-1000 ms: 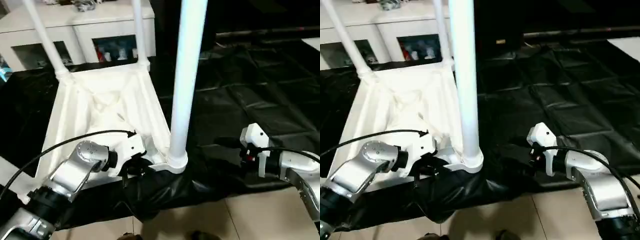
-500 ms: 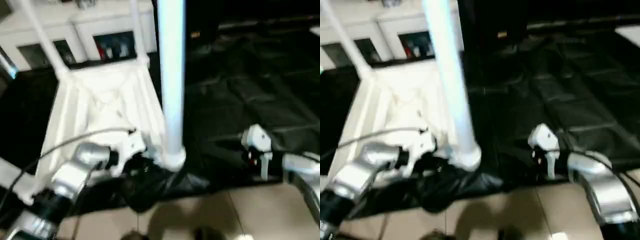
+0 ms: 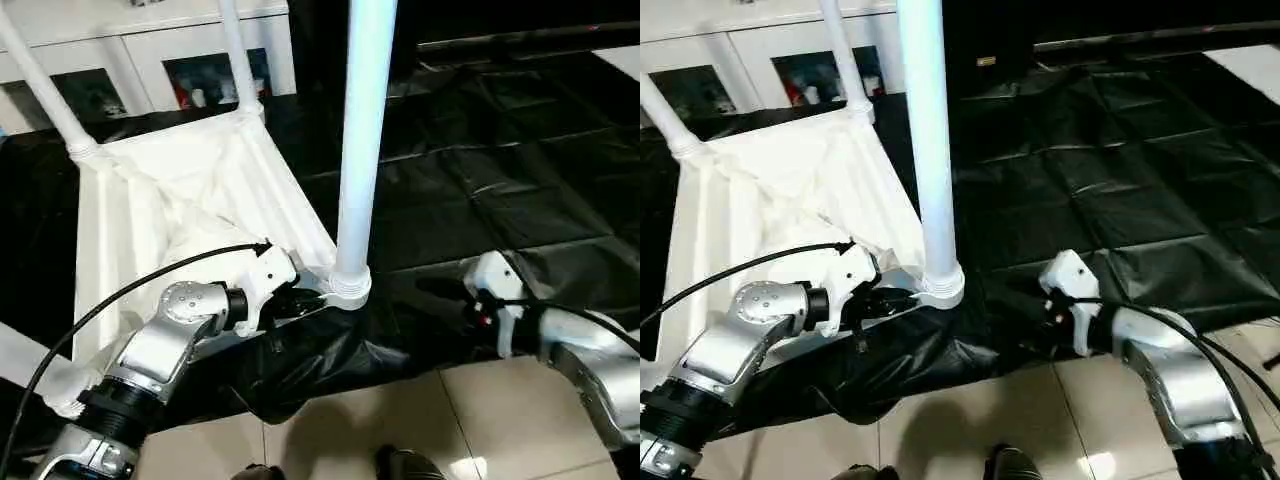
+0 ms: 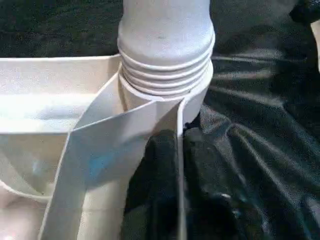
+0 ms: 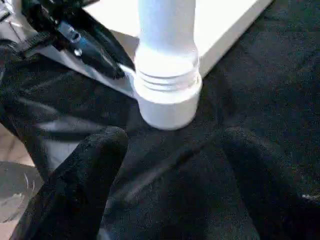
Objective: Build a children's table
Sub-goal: Rotate leg to tighten
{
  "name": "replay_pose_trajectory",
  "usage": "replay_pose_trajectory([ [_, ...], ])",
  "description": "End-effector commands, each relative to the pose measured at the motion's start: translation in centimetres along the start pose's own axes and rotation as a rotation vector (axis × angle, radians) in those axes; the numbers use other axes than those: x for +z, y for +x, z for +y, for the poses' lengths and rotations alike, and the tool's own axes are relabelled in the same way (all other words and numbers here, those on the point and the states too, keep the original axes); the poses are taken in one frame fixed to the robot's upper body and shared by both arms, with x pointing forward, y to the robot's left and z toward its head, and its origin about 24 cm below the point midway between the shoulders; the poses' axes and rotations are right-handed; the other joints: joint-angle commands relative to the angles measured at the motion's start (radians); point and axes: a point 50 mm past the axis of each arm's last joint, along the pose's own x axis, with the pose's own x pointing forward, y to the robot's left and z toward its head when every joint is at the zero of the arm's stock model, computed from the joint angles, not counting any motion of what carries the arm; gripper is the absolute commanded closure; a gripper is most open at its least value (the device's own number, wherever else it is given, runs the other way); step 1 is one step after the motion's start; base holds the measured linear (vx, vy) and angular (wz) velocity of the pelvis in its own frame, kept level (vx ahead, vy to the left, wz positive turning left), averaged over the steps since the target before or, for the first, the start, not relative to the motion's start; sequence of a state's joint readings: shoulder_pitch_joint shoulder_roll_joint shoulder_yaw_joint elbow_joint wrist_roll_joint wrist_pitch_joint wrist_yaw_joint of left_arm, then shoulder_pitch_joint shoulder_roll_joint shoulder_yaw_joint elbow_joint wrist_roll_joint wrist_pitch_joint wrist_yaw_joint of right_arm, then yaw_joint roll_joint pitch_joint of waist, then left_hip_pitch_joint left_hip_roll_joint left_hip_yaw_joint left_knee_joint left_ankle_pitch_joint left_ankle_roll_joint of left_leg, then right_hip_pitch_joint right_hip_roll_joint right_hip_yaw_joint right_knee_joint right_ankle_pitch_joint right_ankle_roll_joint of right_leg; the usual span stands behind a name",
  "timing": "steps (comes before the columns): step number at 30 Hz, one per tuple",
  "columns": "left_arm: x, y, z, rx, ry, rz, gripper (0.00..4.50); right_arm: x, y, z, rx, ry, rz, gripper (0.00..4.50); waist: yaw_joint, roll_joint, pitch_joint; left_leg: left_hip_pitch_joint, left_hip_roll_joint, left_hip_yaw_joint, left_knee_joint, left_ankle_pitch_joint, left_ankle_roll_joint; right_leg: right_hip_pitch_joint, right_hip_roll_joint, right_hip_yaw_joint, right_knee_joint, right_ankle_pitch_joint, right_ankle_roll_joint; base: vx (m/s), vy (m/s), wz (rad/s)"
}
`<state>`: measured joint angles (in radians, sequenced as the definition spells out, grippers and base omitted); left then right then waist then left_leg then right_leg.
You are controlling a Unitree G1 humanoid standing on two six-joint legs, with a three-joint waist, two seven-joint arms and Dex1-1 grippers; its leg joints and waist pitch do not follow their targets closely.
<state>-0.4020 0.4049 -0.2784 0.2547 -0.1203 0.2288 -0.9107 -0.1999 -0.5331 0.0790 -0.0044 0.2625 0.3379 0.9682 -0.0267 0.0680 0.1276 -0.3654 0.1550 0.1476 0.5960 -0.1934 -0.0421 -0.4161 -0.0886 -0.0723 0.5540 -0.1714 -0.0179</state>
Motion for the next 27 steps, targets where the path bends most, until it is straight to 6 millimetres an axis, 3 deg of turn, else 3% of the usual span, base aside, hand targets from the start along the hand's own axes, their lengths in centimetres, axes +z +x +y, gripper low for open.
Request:
replay_pose_trajectory([
  [1, -1.3, -0.8, 0.6, 0.050, -0.013, 0.058, 3.58, 0.0, 0.3, -0.1, 0.005, -0.014, 0.003, 0.82, 0.004, -0.028, -0.070, 0.010, 0.048, -0.018, -0.081, -0.358, 0.081, 0.045, -0.051, 0.022, -0.090, -0.576, -0.088, 0.000, 0.000, 0.00],
  [3, -1.6, -1.2, 0.4, 0.038, -0.023, 0.074, 3.58, 0.0, 0.4, 0.0, 0.017, -0.010, -0.001, 0.82, 0.009, -0.044, -0.069, 0.010, 0.050, -0.015, -0.082, -0.360, 0.076, 0.045, -0.057, 0.027, -0.086, -0.576, -0.100, 0.000, 0.000, 0.00],
  [7, -1.7, -1.7, 0.4, 0.056, -0.025, 0.080, 3.58, 0.1, 0.4, 0.1, 0.040, -0.017, 0.000, 0.82, 0.012, -0.027, -0.073, 0.012, 0.055, -0.017, -0.087, -0.383, 0.060, 0.050, -0.056, 0.030, -0.077, -0.525, -0.119, 0.000, 0.000, 0.00],
  [8, -1.8, -1.8, 0.5, 0.060, -0.034, 0.080, 3.58, 0.1, 0.4, 0.0, 0.039, -0.021, 0.000, 0.82, 0.011, -0.027, -0.068, 0.013, 0.055, -0.015, -0.088, -0.393, 0.057, 0.047, -0.055, 0.031, -0.079, -0.508, -0.128, 0.000, 0.000, 0.00],
  [9, -1.9, -1.9, 0.5, 0.058, -0.042, 0.083, 3.58, 0.1, 0.3, -0.2, 0.031, -0.024, 0.005, 0.82, 0.011, -0.037, -0.071, 0.009, 0.052, -0.013, -0.087, -0.383, 0.061, 0.051, -0.055, 0.033, -0.077, -0.498, -0.132, 0.000, 0.000, 0.00],
  [10, -2.0, -1.9, 0.3, 0.045, -0.046, 0.090, 3.58, 0.1, 0.3, -0.2, 0.028, -0.026, 0.006, 0.82, 0.012, -0.041, -0.074, 0.009, 0.051, -0.013, -0.086, -0.373, 0.063, 0.053, -0.056, 0.033, -0.074, -0.497, -0.135, 0.000, 0.000, 0.00],
  [12, -2.1, -1.9, 0.1, 0.028, -0.049, 0.098, 3.84, 0.2, 0.2, -0.3, 0.031, -0.024, 0.001, 0.82, 0.017, -0.031, -0.076, 0.010, 0.052, -0.013, -0.083, -0.352, 0.066, 0.055, -0.058, 0.035, -0.072, -0.503, -0.141, 0.000, 0.000, 0.00],
  [14, -2.1, -1.9, 0.1, 0.030, -0.050, 0.099, 3.93, 0.1, 0.2, -0.3, 0.031, -0.029, 0.002, 0.82, 0.016, -0.037, -0.075, 0.009, 0.051, -0.011, -0.083, -0.351, 0.067, 0.054, -0.057, 0.036, -0.073, -0.502, -0.143, 0.000, 0.000, 0.00],
  [15, -2.3, -2.0, 0.2, 0.030, -0.053, 0.108, 3.93, 0.1, 0.4, -0.3, 0.029, -0.035, 0.006, 0.82, 0.013, -0.030, -0.072, 0.014, 0.049, -0.008, -0.082, -0.369, 0.064, 0.050, -0.054, 0.034, -0.079, -0.521, -0.139, 0.000, 0.000, 0.00],
  [18, -2.6, -2.2, 0.3, 0.027, -0.051, 0.131, 4.31, 0.2, 0.6, -0.3, 0.026, -0.034, -0.007, 0.82, 0.015, -0.028, -0.079, 0.018, 0.046, -0.010, -0.079, -0.375, 0.060, 0.054, -0.053, 0.030, -0.079, -0.544, -0.131, 0.000, 0.000, 0.00],
  [19, -2.8, -2.4, 0.4, 0.025, -0.048, 0.146, 4.31, 0.3, 0.8, -0.3, 0.028, -0.034, -0.013, 0.82, 0.016, -0.020, -0.083, 0.023, 0.047, -0.011, -0.078, -0.380, 0.058, 0.053, -0.053, 0.029, -0.079, -0.552, -0.130, 0.000, 0.000, 0.00],
  [21, -3.1, -2.6, 0.6, 0.020, -0.034, 0.174, 4.45, 0.5, 1.0, -0.3, 0.030, -0.039, -0.022, 0.82, 0.014, -0.017, -0.083, 0.023, 0.047, -0.013, -0.079, -0.394, 0.054, 0.054, -0.052, 0.026, -0.080, -0.550, -0.127, 0.000, 0.000, 0.00],
  [22, -2.9, -2.8, 0.9, 0.023, -0.037, 0.178, 4.45, 0.7, 1.1, -0.5, 0.038, -0.047, -0.030, 0.82, 0.014, -0.023, -0.088, 0.019, 0.048, -0.014, -0.080, -0.392, 0.053, 0.058, -0.052, 0.024, -0.078, -0.541, -0.129, 0.000, 0.000, 0.00],
  [24, -2.8, -2.9, 1.2, 0.027, -0.040, 0.178, 4.45, 0.9, 1.2, -0.7, 0.038, -0.050, -0.034, 0.82, 0.013, -0.019, -0.084, 0.020, 0.048, -0.015, -0.081, -0.404, 0.050, 0.057, -0.052, 0.022, -0.079, -0.552, -0.125, 0.000, 0.000, 0.00],
  [27, -3.1, -2.9, 1.5, 0.015, -0.029, 0.207, 4.45, 0.8, 1.7, -1.2, 0.025, -0.038, -0.034, 0.82, 0.011, -0.022, -0.085, 0.027, 0.041, -0.013, -0.073, -0.409, 0.048, 0.052, -0.052, 0.017, -0.088, -0.601, -0.107, 0.000, 0.000, 0.00],
])
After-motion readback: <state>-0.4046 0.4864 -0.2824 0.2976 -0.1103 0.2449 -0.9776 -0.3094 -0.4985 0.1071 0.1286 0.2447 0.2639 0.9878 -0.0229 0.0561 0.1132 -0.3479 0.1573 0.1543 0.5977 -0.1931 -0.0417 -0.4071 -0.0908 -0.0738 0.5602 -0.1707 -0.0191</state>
